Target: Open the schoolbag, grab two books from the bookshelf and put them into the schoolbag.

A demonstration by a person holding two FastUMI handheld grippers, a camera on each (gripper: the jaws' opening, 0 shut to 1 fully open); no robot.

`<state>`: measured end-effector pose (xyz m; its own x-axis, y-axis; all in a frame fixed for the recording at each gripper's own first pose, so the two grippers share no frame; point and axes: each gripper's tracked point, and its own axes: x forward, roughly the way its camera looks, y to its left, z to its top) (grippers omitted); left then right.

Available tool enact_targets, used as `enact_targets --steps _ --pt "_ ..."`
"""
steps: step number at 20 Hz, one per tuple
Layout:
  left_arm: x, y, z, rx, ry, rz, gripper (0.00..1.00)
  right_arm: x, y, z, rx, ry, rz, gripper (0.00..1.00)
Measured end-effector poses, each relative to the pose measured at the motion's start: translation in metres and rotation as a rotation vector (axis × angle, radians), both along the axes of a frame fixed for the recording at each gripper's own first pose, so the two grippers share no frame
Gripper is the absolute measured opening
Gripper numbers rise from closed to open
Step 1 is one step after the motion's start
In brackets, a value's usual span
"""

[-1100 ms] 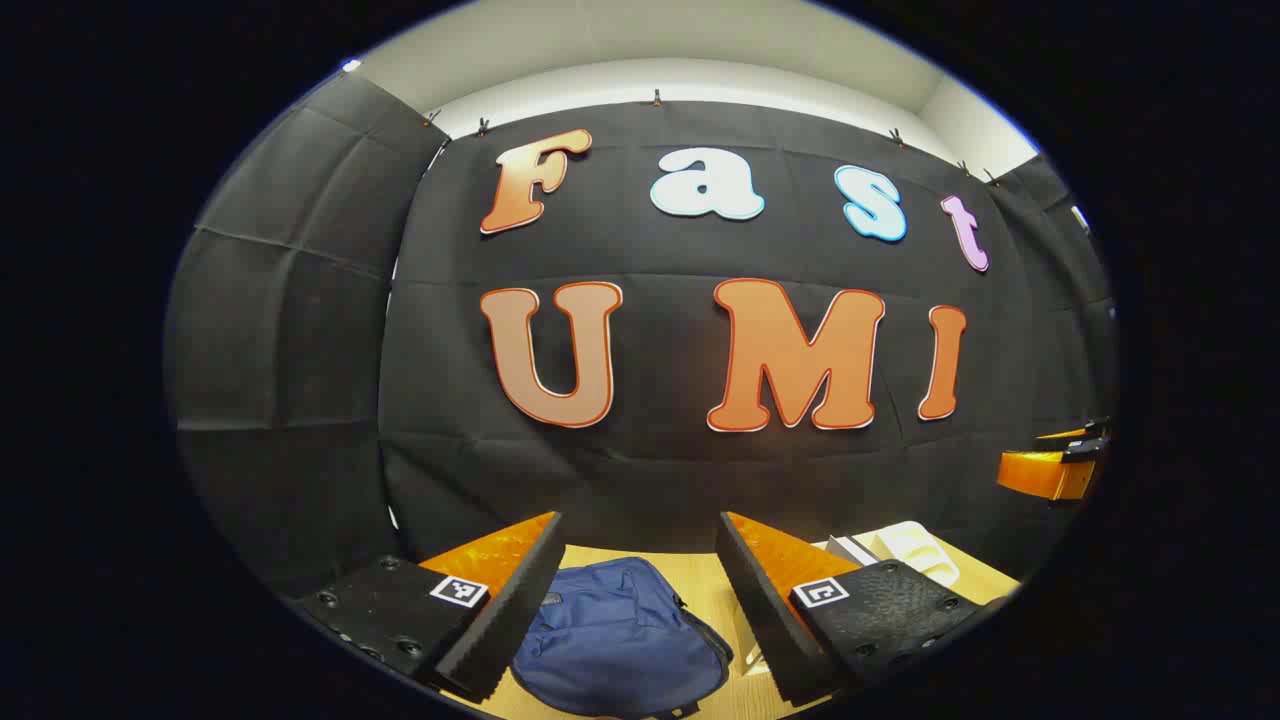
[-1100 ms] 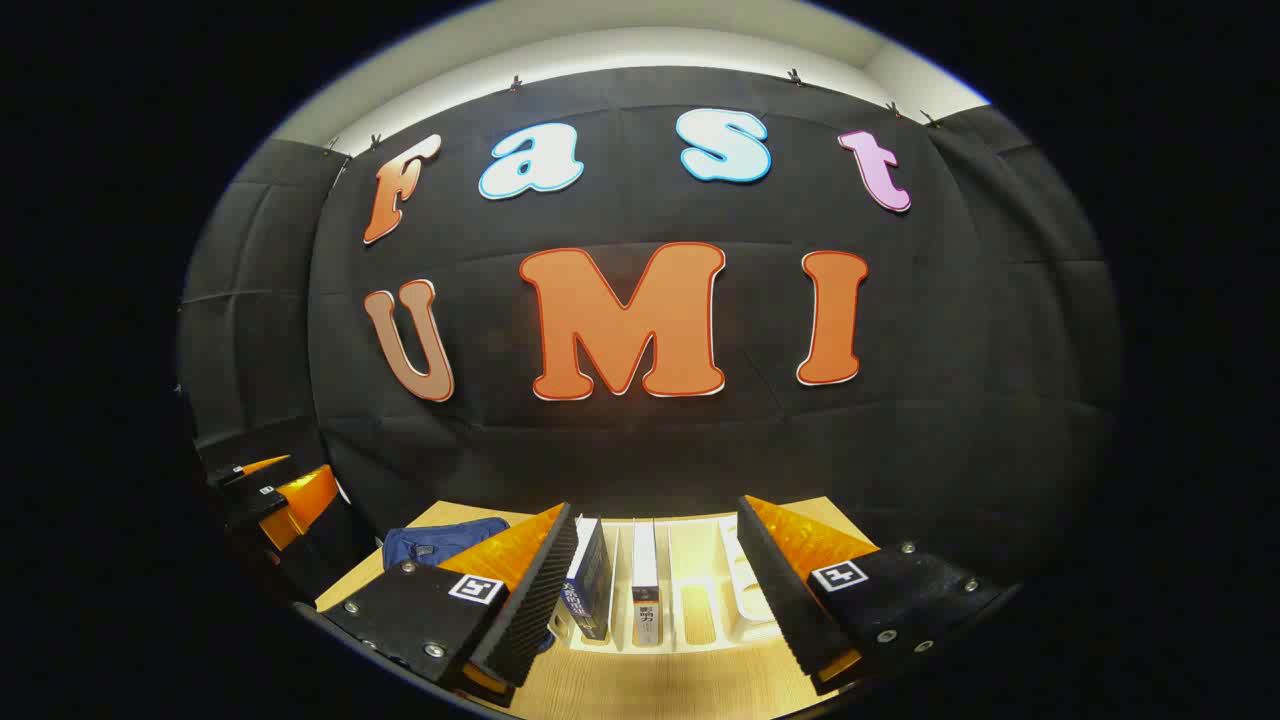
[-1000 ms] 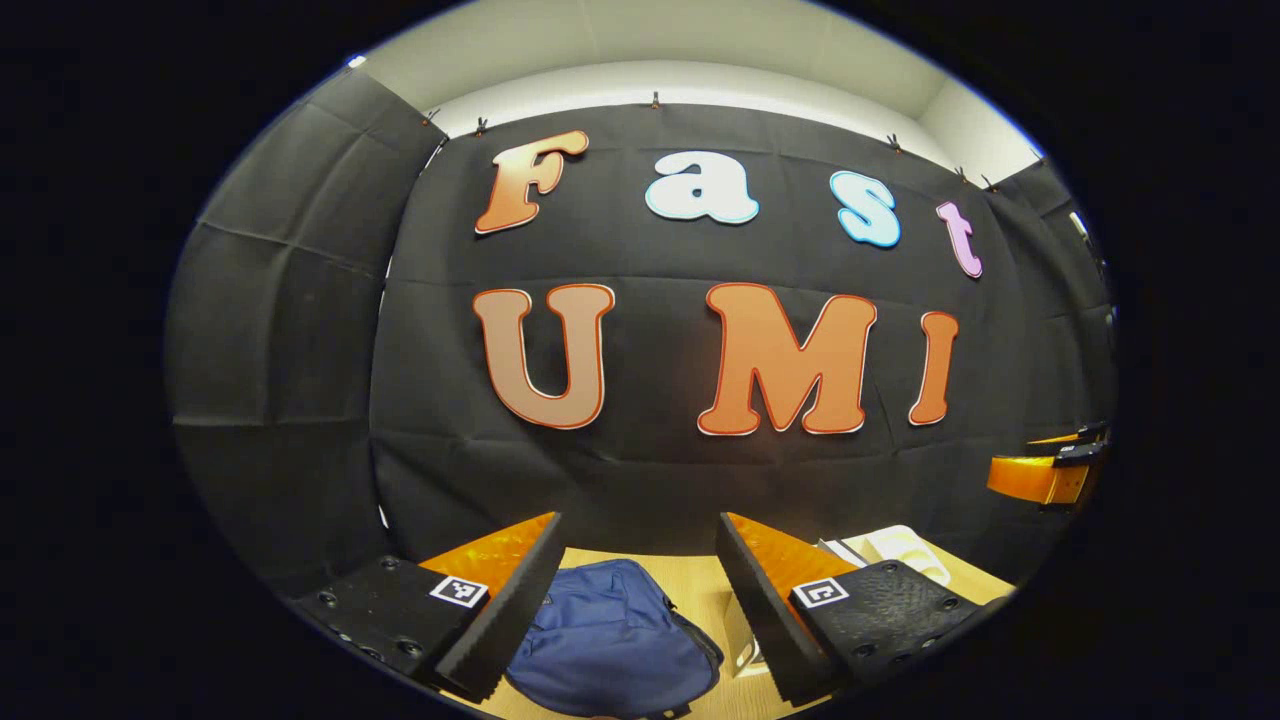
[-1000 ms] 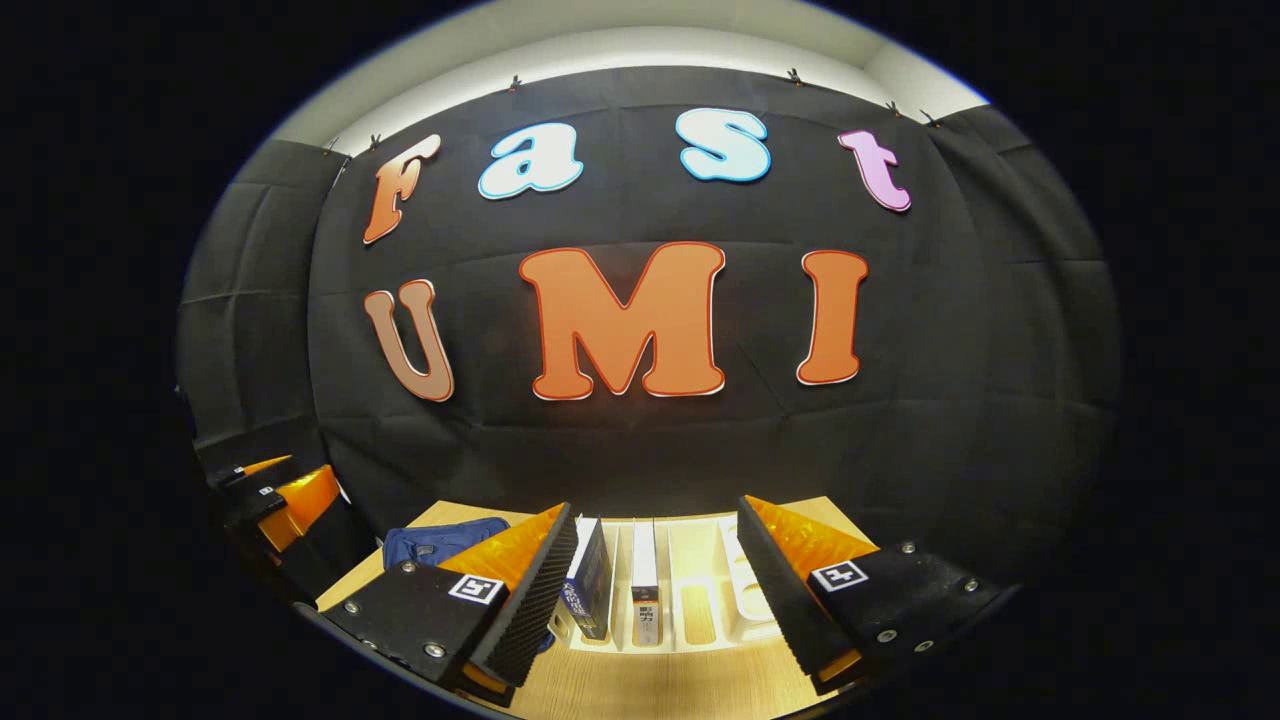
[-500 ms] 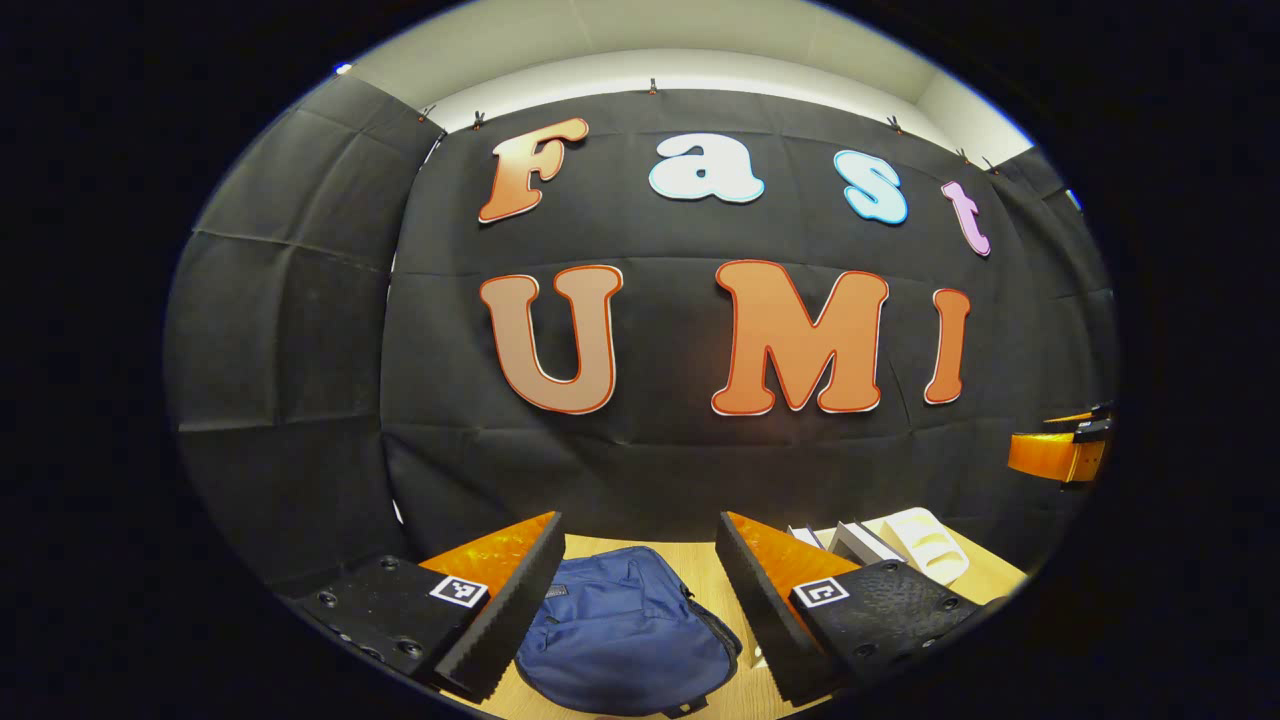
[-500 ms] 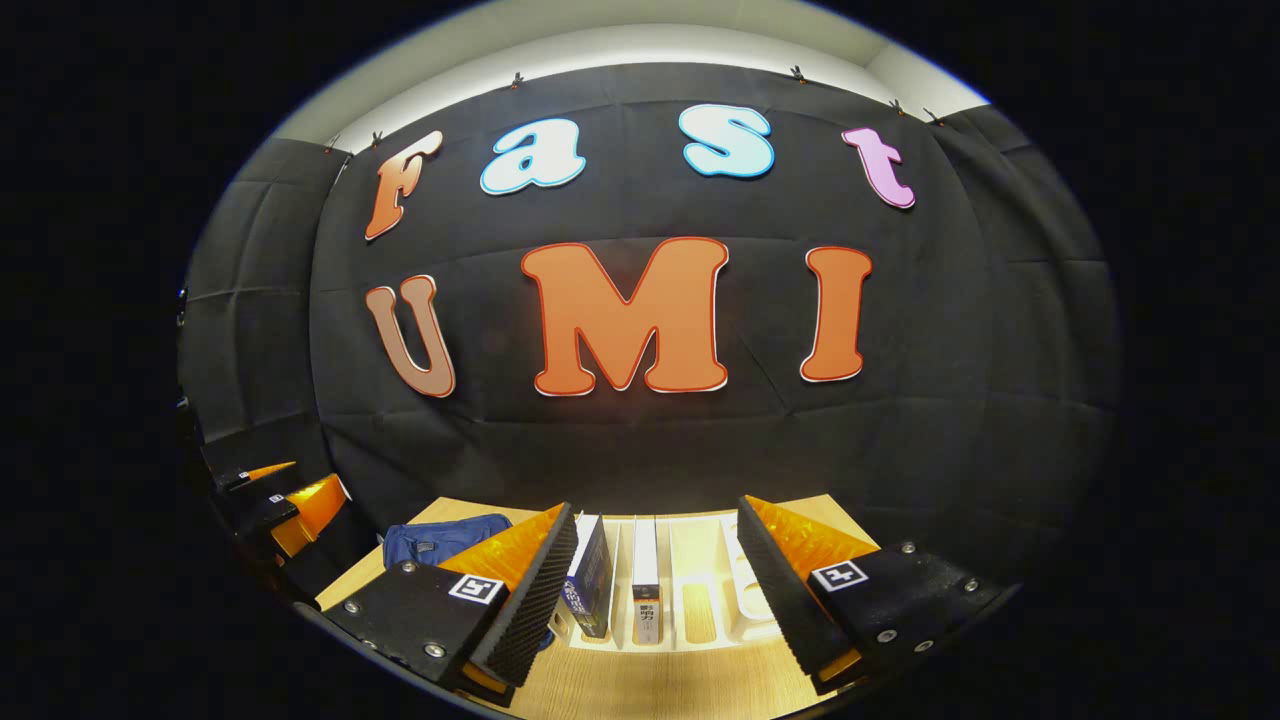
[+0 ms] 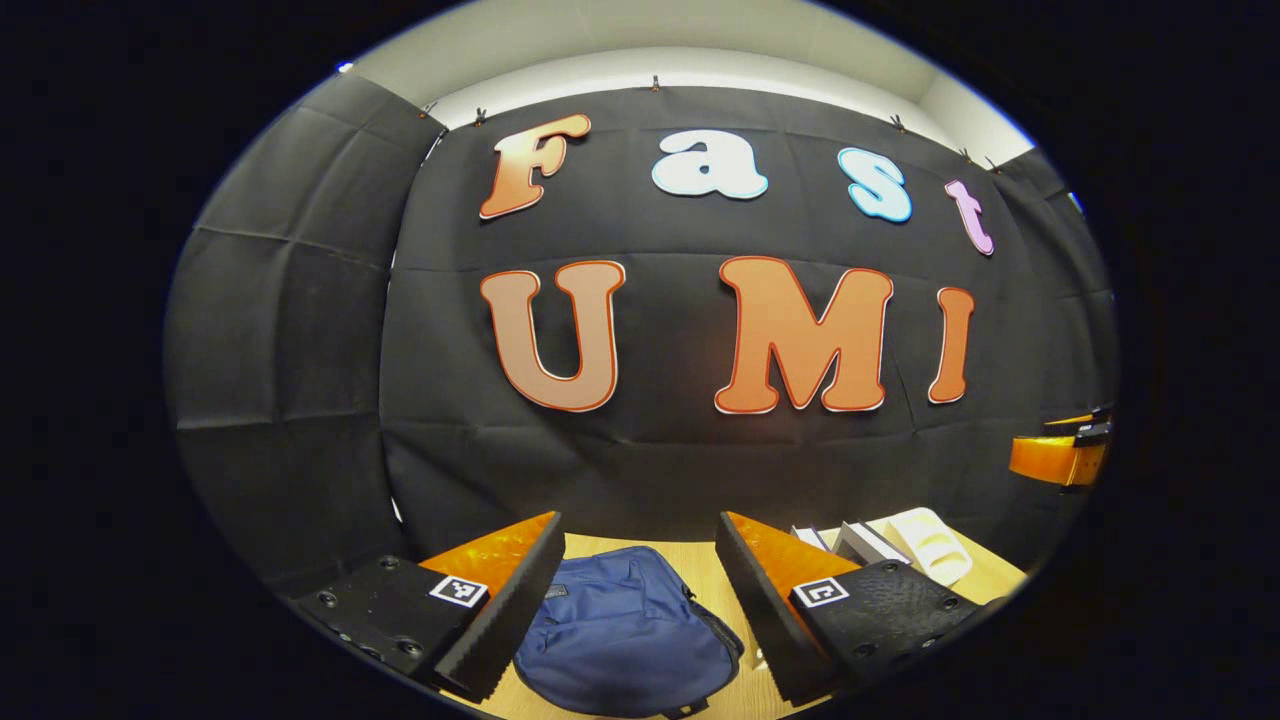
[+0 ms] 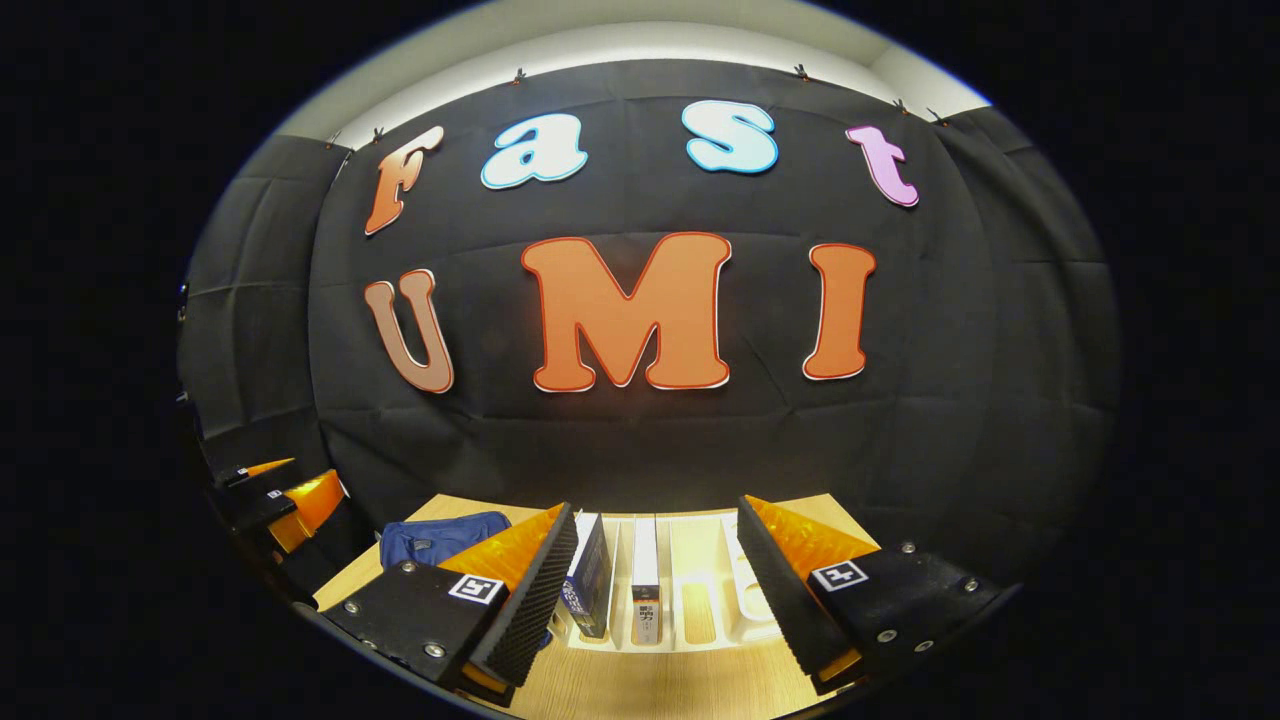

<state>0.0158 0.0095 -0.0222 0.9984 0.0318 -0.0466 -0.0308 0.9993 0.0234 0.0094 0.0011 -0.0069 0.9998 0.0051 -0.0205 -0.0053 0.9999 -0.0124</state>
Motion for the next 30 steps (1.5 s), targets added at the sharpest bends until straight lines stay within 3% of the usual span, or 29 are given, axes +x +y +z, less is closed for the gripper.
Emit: enact_targets --steps 8,12,19,20,21,25,30 --pt "0.002 -0.007 0.002 -0.029 -0.028 -0.032 0.95 0.001 0.006 0.003 0.004 -0.027 0.018 0.95" --pt "-0.003 -0.015 0.010 -0.050 -0.101 -0.087 0.94 0.000 0.009 0.004 -0.016 -0.049 0.022 0.96" --pt "-0.003 -0.009 -0.002 -0.014 -0.095 -0.062 0.94 -0.005 -0.003 -0.008 -0.004 -0.025 -0.010 0.96" --pt "-0.002 -0.011 -0.005 -0.007 -0.091 -0.063 0.94 -0.007 -0.004 -0.008 -0.002 -0.022 -0.013 1.00" --pt "-0.002 -0.012 -0.006 0.002 -0.085 -0.063 0.94 -0.007 -0.005 -0.009 0.002 -0.020 -0.013 0.96" --pt "0.002 -0.018 -0.026 0.083 -0.048 -0.058 0.94 -0.010 -0.012 -0.013 0.009 -0.012 -0.022 0.96" --pt "0.010 -0.039 -0.102 0.322 0.058 -0.064 0.95 -0.013 -0.031 -0.029 0.031 0.027 -0.054 0.95"
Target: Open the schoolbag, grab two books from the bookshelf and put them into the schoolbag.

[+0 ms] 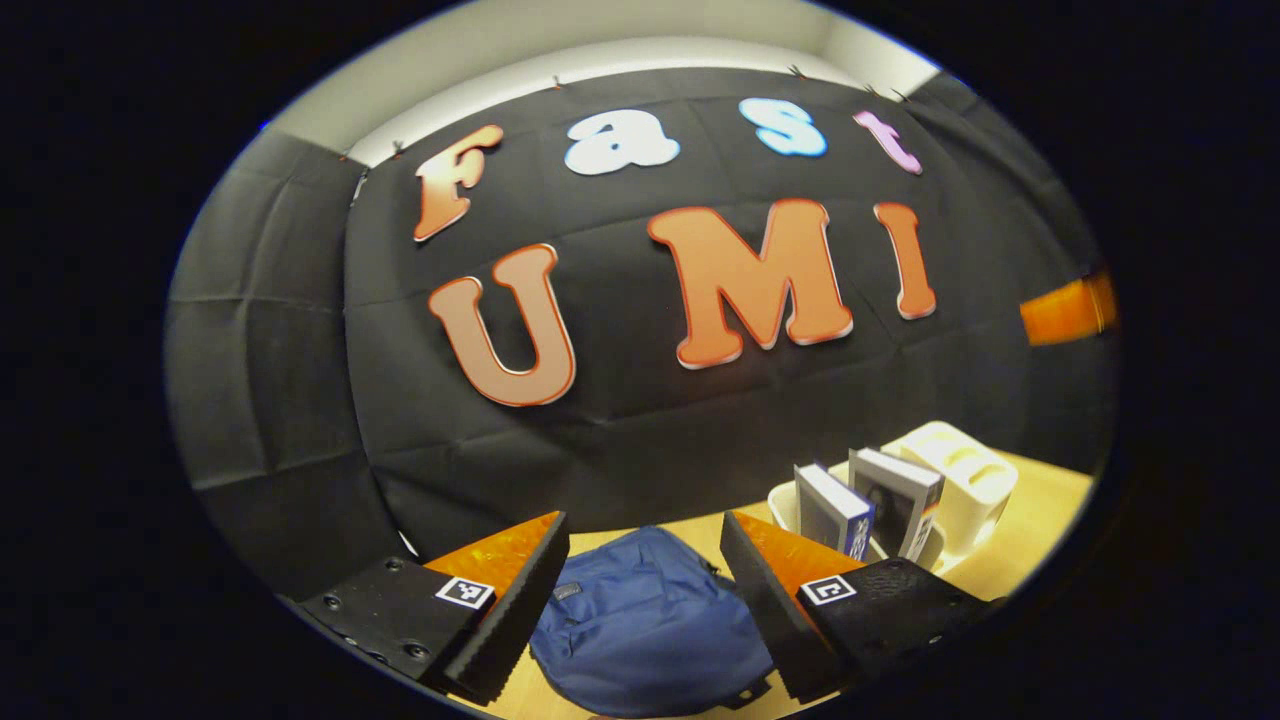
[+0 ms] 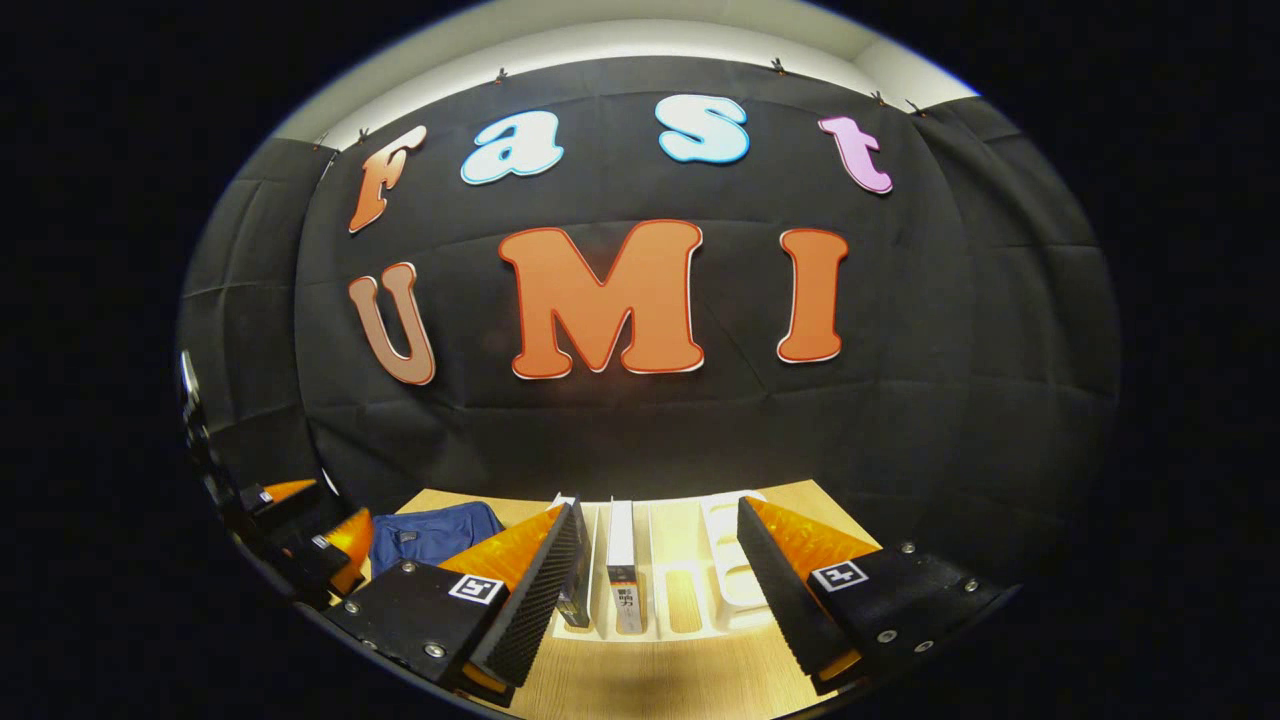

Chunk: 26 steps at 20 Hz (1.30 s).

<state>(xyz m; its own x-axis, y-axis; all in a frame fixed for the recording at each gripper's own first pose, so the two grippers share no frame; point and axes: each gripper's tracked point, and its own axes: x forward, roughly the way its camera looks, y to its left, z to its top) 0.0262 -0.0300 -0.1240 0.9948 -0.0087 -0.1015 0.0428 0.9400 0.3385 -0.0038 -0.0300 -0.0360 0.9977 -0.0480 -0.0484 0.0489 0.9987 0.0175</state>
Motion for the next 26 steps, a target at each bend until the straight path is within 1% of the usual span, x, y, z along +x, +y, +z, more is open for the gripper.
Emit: enact_targets --steps 3,6,7,8,10,13,16,17,18,19,20,21,24,25,26 --pt "0.002 -0.021 -0.058 0.130 0.060 -0.020 0.95 -0.003 -0.021 -0.012 0.010 0.034 -0.039 0.96" --pt "0.008 -0.038 -0.107 0.367 0.088 -0.071 0.95 -0.008 -0.045 -0.024 0.020 0.076 -0.078 0.96" --pt "0.005 -0.047 -0.125 0.437 0.100 -0.105 0.95 -0.010 -0.053 -0.026 0.017 0.082 -0.094 0.96" --pt "0.005 -0.060 -0.143 0.487 0.120 -0.146 0.95 -0.012 -0.062 -0.029 0.012 0.089 -0.111 0.96" --pt "0.001 -0.080 -0.186 0.541 0.194 -0.217 0.95 -0.015 -0.078 -0.039 -0.004 0.122 -0.138 0.96" --pt "0.006 -0.090 -0.226 0.604 0.265 -0.251 0.94 -0.017 -0.099 -0.046 -0.003 0.149 -0.169 0.96" --pt "0.005 -0.081 -0.255 0.623 0.342 -0.243 0.94 -0.014 -0.109 -0.050 0.019 0.164 -0.174 0.96" --pt "0.001 -0.077 -0.266 0.620 0.388 -0.243 0.94 -0.012 -0.108 -0.050 0.022 0.169 -0.164 0.96" --pt "-0.003 -0.068 -0.276 0.624 0.444 -0.225 0.95 -0.008 -0.106 -0.051 0.022 0.171 -0.148 0.96" --pt "-0.006 -0.055 -0.284 0.641 0.500 -0.187 0.95 -0.004 -0.104 -0.053 0.016 0.175 -0.137 0.96" --pt "-0.005 -0.048 -0.285 0.648 0.521 -0.171 0.95 -0.001 -0.101 -0.054 0.009 0.181 -0.125 0.96" --pt "-0.006 -0.047 -0.284 0.634 0.530 -0.169 0.97 0.002 -0.097 -0.054 0.005 0.183 -0.110 0.96" --pt "-0.009 -0.039 -0.265 0.596 0.539 -0.140 0.96 0.011 -0.084 -0.054 0.008 0.183 -0.068 0.96" --pt "-0.011 -0.033 -0.264 0.560 0.570 -0.131 0.87 0.015 -0.080 -0.056 0.016 0.184 -0.055 0.96" --pt "-0.012 -0.029 -0.266 0.528 0.602 -0.123 0.96 0.018 -0.077 -0.055 0.023 0.182 -0.043 0.96"
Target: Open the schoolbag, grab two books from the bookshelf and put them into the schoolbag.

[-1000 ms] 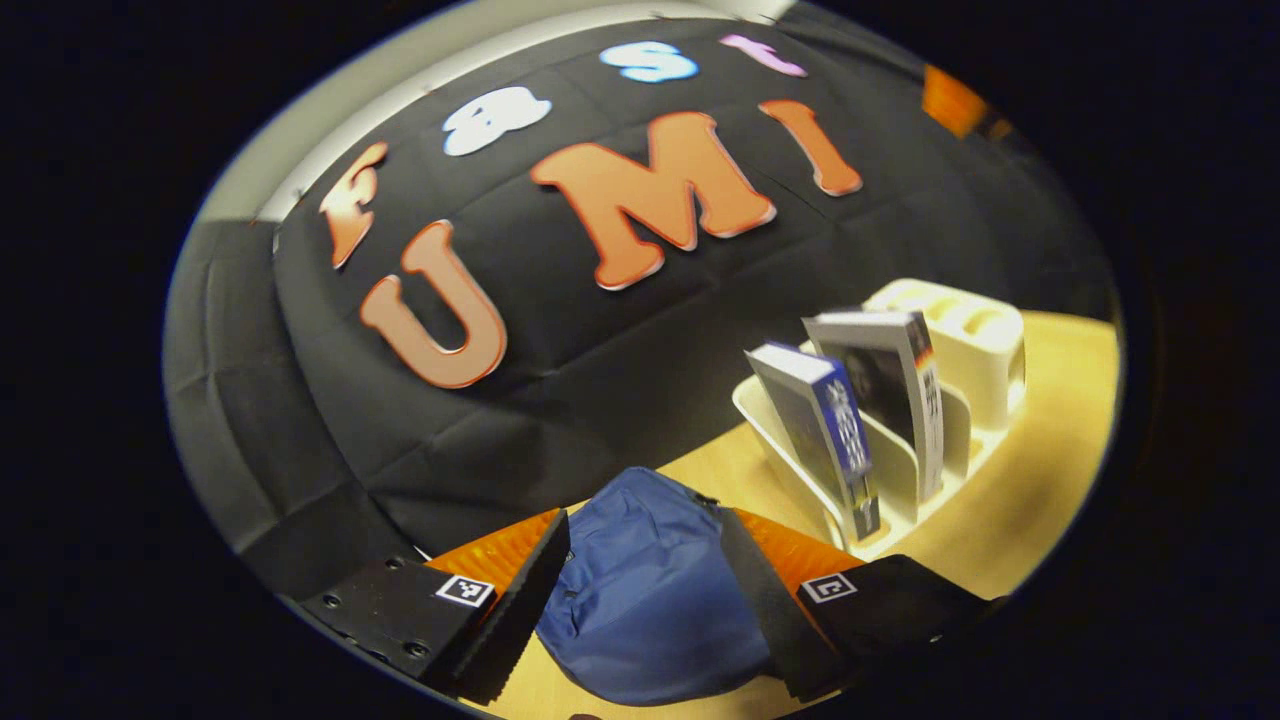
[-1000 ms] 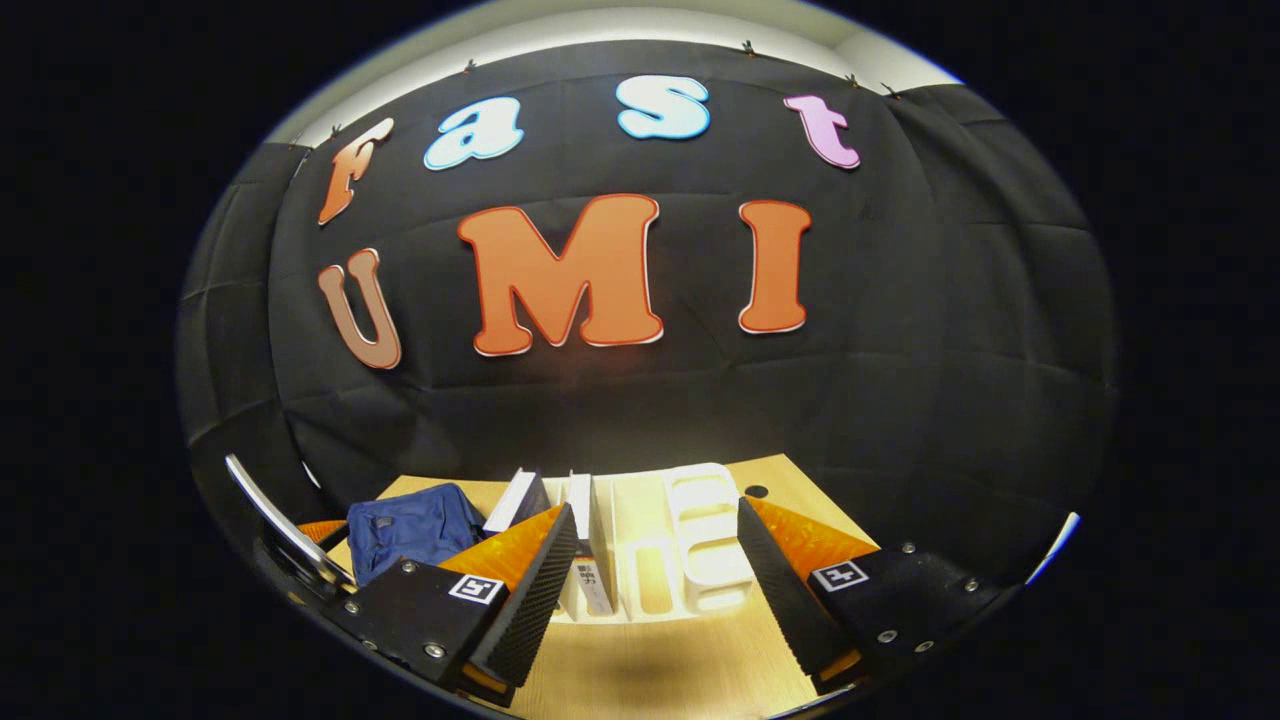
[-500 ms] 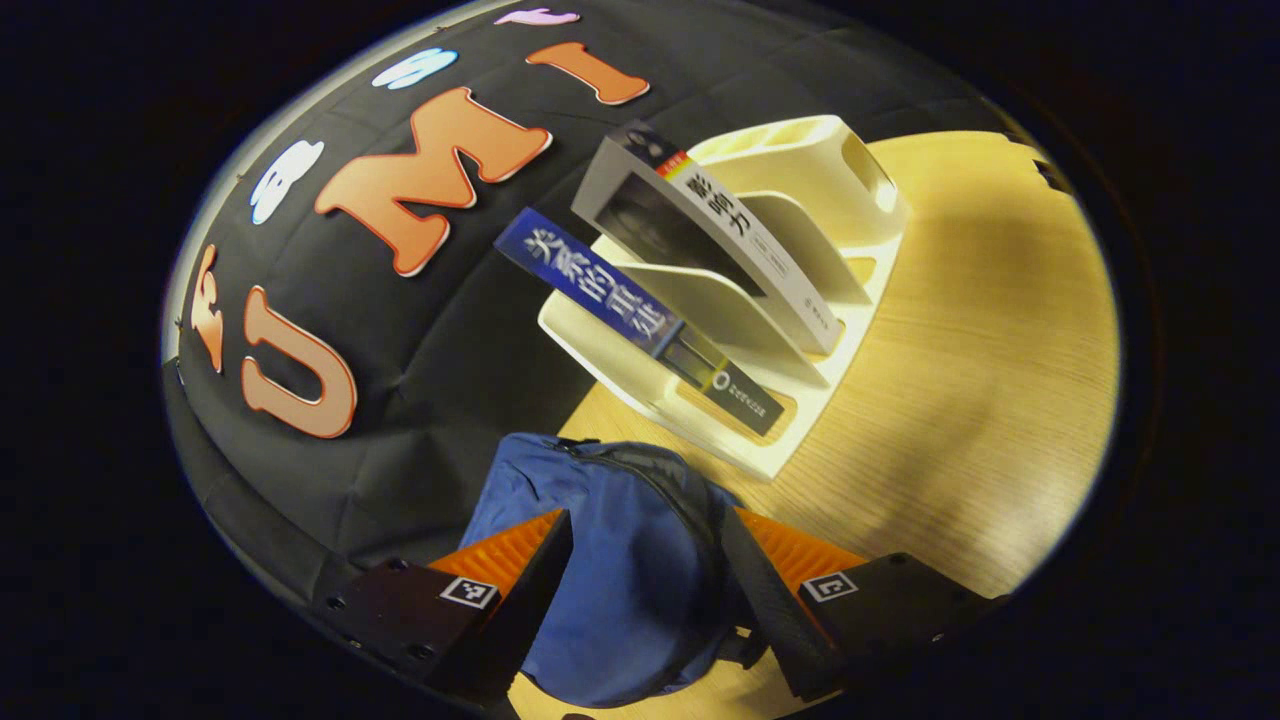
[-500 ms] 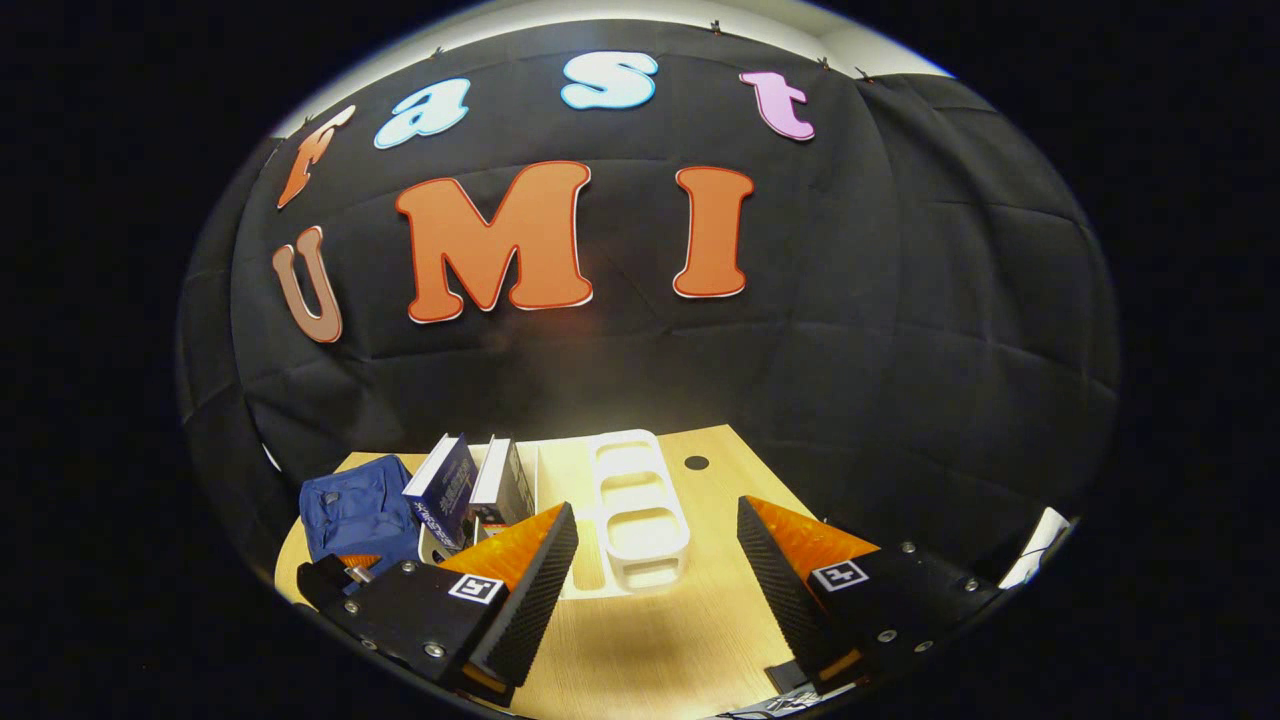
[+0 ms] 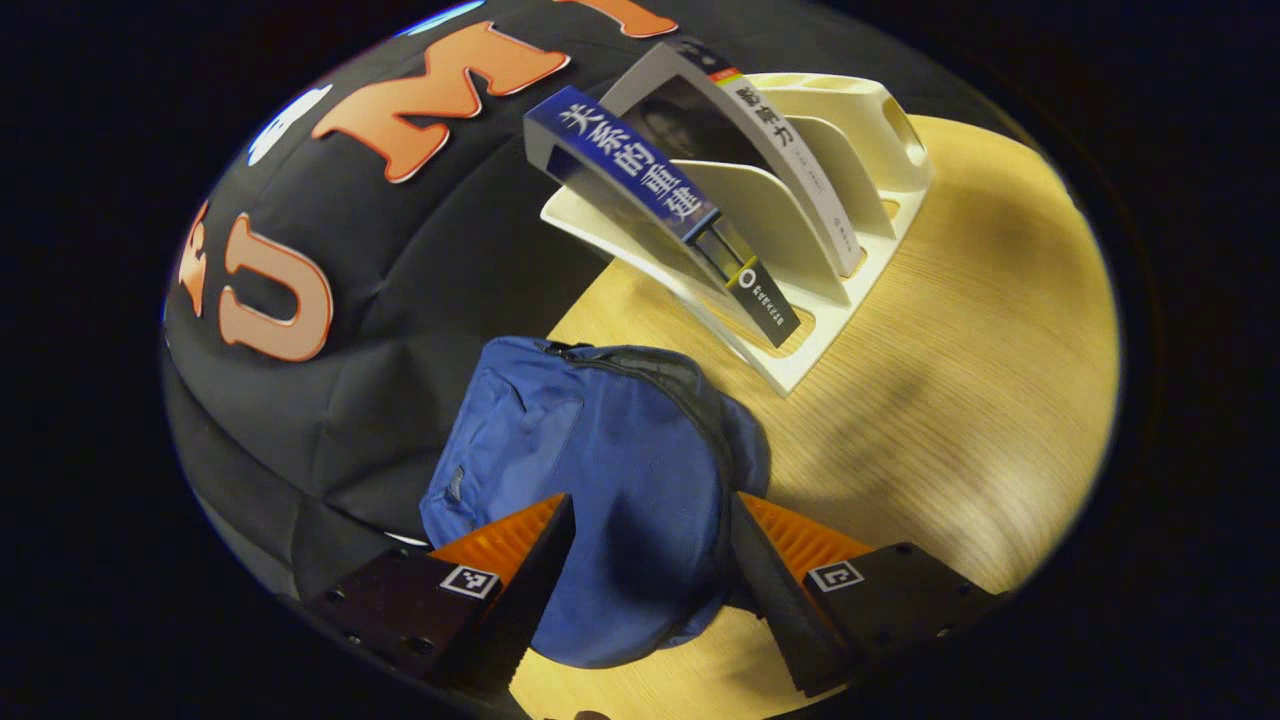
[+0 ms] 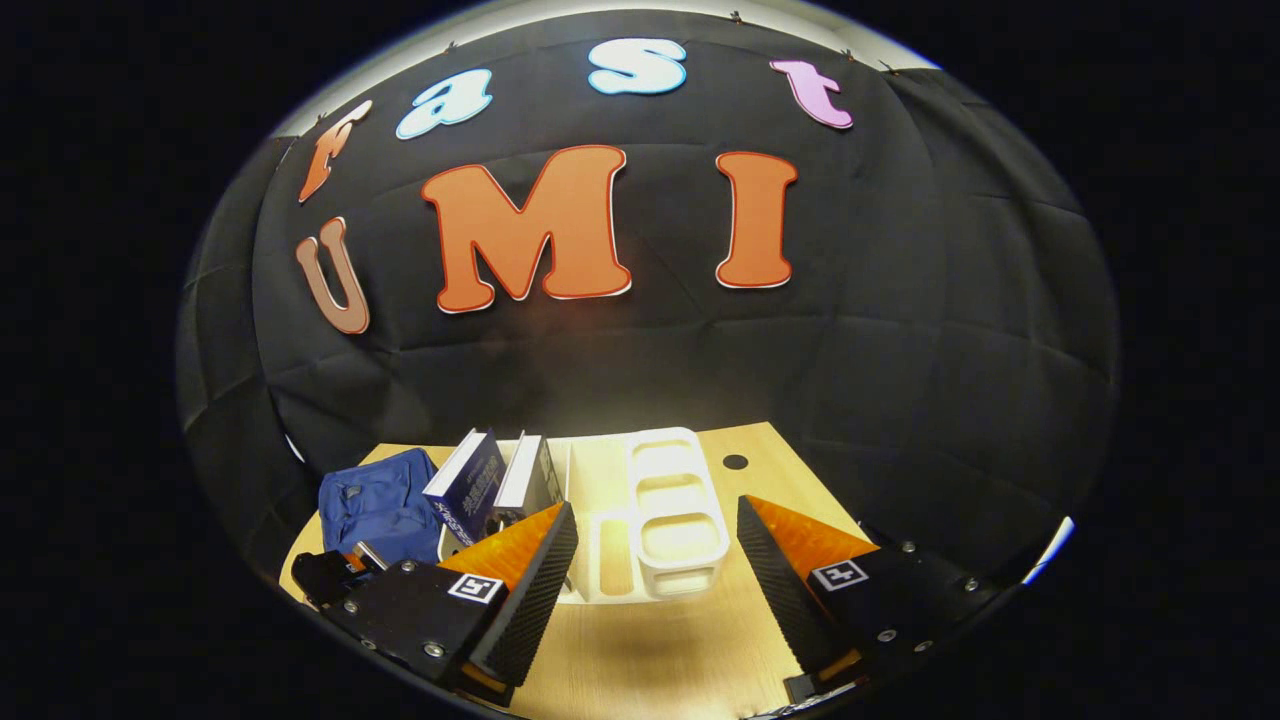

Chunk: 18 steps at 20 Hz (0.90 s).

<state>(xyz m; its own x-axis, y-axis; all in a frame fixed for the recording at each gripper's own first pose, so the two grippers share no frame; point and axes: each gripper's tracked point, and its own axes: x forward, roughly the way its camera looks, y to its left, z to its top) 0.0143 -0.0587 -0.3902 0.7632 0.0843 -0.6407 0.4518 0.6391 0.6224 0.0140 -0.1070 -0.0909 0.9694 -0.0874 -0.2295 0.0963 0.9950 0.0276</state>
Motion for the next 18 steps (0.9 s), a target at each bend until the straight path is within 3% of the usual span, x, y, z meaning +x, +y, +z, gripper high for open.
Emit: enact_targets --steps 3,5,8,9,10,18 --pt "-0.010 0.006 -0.002 -0.060 0.079 0.035 0.97 0.004 0.009 0.003 0.022 -0.011 0.025 0.96" --pt "-0.012 0.005 -0.003 -0.096 0.099 0.046 0.88 0.006 0.009 0.004 0.028 -0.014 0.031 0.96" --pt "-0.014 0.013 -0.006 -0.056 0.112 0.065 0.19 0.006 0.009 0.006 0.028 -0.021 0.034 0.96" --pt "-0.014 0.015 -0.003 -0.043 0.106 0.084 0.19 0.004 0.008 0.008 0.030 -0.024 0.035 0.96" --pt "-0.013 0.013 -0.006 -0.060 0.121 0.096 0.06 0.004 0.008 0.010 0.032 -0.029 0.035 0.96" --pt "-0.010 0.011 0.020 -0.220 0.378 0.064 0.01 0.002 0.020 0.032 0.152 -0.093 0.091 0.96"
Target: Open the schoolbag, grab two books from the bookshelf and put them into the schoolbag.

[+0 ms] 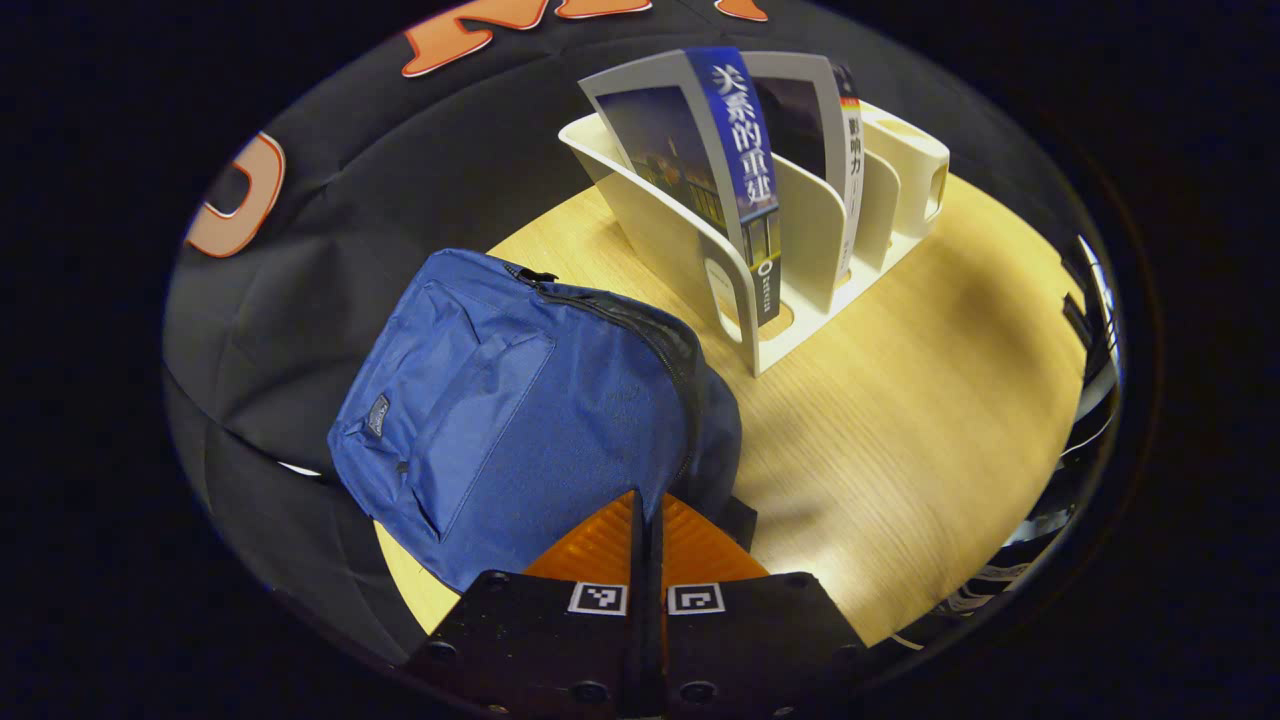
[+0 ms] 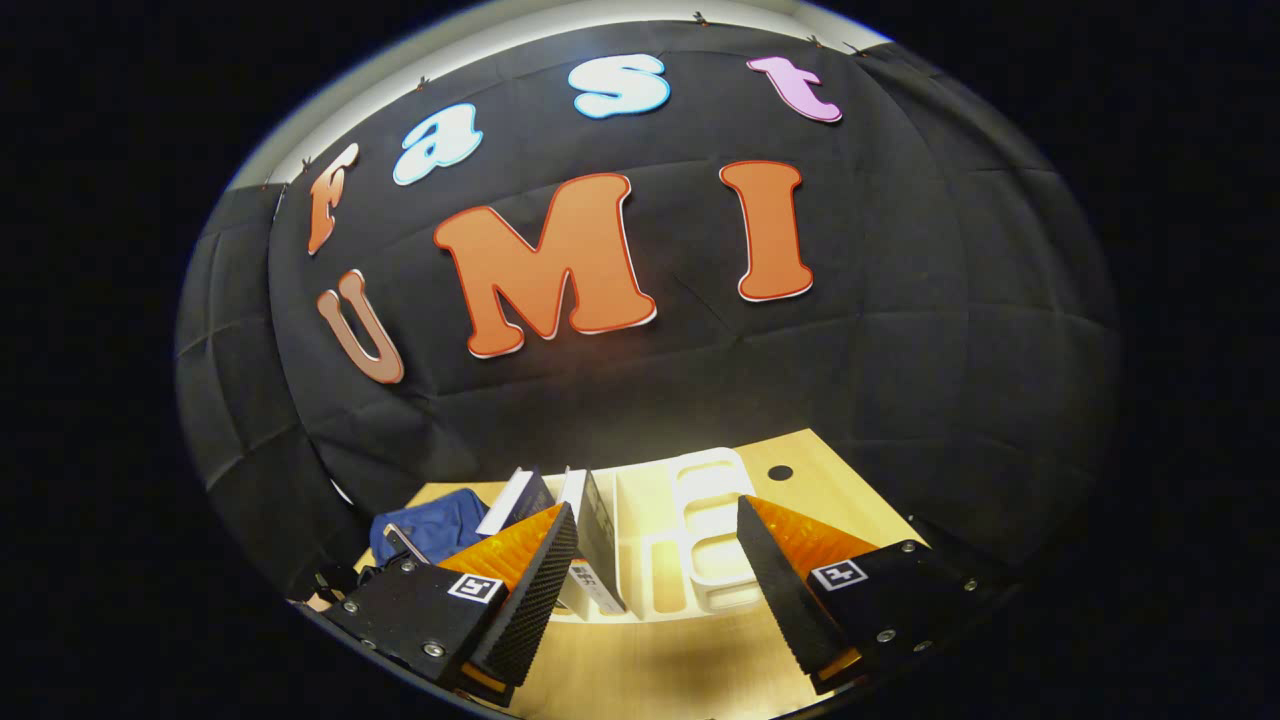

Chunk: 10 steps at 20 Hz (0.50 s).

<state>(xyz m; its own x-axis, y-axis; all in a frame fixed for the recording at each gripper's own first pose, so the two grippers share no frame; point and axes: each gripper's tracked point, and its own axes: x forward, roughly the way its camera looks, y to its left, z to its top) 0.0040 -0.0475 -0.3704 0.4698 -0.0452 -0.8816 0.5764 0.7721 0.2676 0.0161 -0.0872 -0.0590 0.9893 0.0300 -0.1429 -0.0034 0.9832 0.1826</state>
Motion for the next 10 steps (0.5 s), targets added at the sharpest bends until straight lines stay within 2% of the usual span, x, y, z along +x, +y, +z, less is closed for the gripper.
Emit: enact_targets --steps 3,4,5,10 --pt "0.004 0.007 0.028 -0.039 0.140 -0.042 0.01 0.001 0.017 -0.005 0.038 0.040 0.043 0.96" --pt "0.011 0.009 0.042 -0.056 0.158 -0.058 0.01 0.002 0.024 -0.003 0.036 0.040 0.053 1.00" --pt "0.016 0.010 0.054 -0.075 0.175 -0.068 0.01 0.003 0.030 -0.002 0.025 0.041 0.059 0.96" --pt "0.043 0.022 0.108 -0.165 0.265 -0.156 0.01 0.022 0.076 0.015 0.008 0.062 0.079 0.96"
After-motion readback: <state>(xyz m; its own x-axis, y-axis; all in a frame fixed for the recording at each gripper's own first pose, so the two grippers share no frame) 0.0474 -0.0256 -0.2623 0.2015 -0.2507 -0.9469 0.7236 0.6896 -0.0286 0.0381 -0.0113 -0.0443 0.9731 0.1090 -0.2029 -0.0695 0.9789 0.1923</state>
